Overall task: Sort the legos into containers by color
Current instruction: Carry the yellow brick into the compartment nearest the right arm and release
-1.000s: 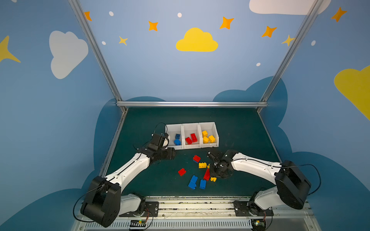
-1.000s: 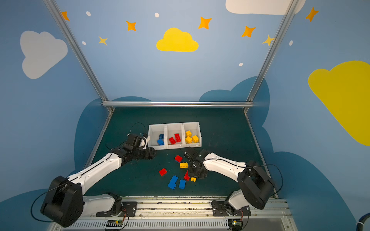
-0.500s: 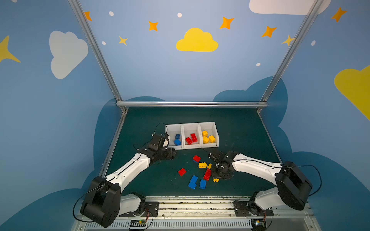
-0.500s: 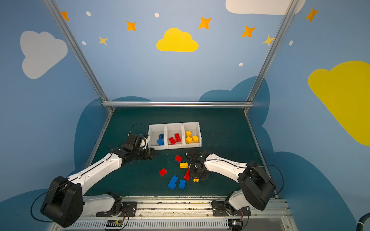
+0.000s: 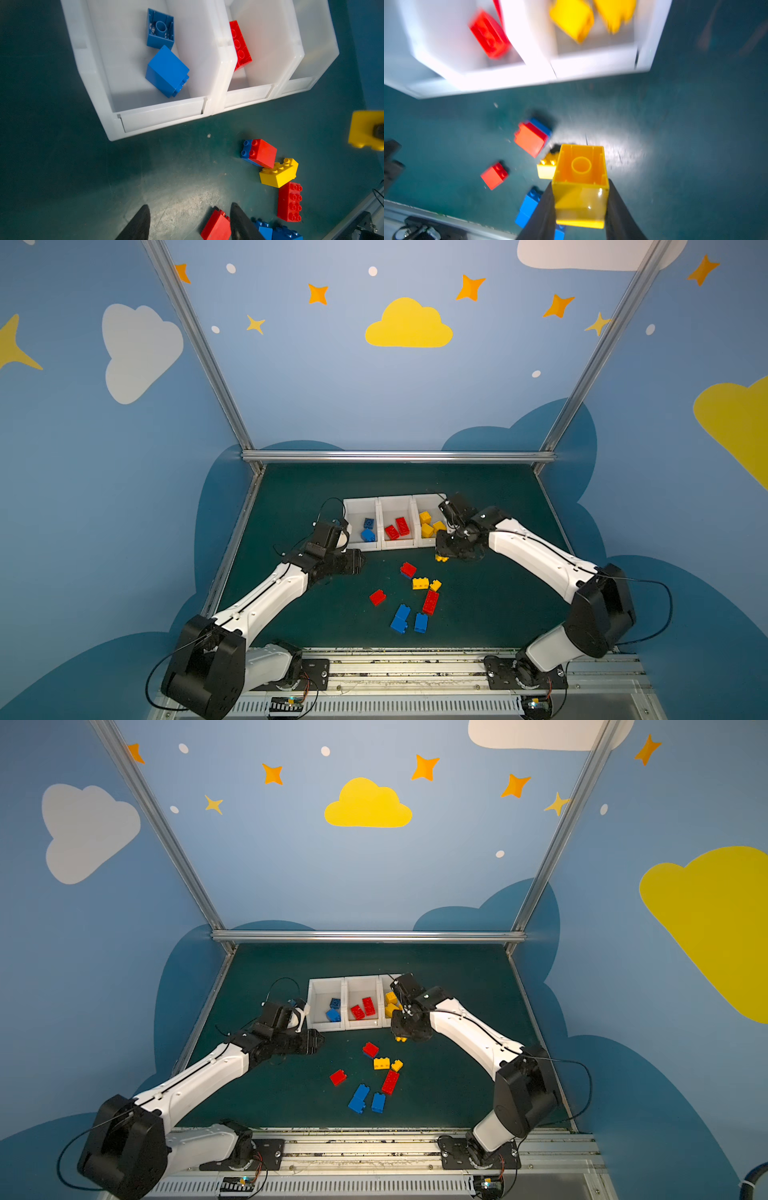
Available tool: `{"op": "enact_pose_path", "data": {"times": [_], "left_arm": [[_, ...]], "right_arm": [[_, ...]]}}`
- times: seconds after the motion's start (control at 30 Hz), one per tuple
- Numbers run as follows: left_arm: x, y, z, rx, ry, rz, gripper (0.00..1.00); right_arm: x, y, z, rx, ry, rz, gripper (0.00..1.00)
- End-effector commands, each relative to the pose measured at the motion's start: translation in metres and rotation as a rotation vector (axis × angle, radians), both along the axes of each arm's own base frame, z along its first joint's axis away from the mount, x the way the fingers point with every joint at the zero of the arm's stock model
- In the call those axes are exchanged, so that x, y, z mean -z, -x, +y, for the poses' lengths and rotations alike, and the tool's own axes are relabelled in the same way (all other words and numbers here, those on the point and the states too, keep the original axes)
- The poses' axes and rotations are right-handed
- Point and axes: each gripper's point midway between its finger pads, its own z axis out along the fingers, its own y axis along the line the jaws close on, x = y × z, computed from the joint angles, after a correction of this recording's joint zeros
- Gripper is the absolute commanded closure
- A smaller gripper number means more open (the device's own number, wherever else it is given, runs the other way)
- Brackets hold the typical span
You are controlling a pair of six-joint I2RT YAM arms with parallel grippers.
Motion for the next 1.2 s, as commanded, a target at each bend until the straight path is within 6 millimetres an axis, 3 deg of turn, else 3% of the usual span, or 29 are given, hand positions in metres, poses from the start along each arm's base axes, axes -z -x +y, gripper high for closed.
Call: {"op": "enact_pose_path", "data": {"times": [0.0,0.2,0.47,0.8,0.97,1.17], "left_arm": [[-0.003,0.006,0.000,-0.006,0.012,-0.007,0.38],[-0.005,0.016,0.003,-0.019,0.027,-0.014,0.38],[-0.009,0.024,0.003,-0.032,0.049,-0.034,0.38],[-0.005,0.031,-0.001,-0.026,0.057,-0.023,0.38],[-0.005,0.031,-0.002,-0.022,0.054,-0.024,0.38],[-0.005,0.032,-0.002,-0.019,0.049,-0.024,0.38]], "right_arm": [[0.000,-0.027,-0.010,-0.058,0.082,-0.017,0.73],[0.005,-0.086,-0.004,-0.063,0.118,-0.035,0.73],[0.028,-0.134,-0.003,-0.057,0.177,-0.007,0.72],[0.044,-0.148,-0.013,-0.048,0.212,0.016,0.71],[0.045,-0.146,-0.016,-0.048,0.217,0.026,0.55],[0.040,-0.146,-0.016,-0.044,0.208,0.022,0.50]]}}
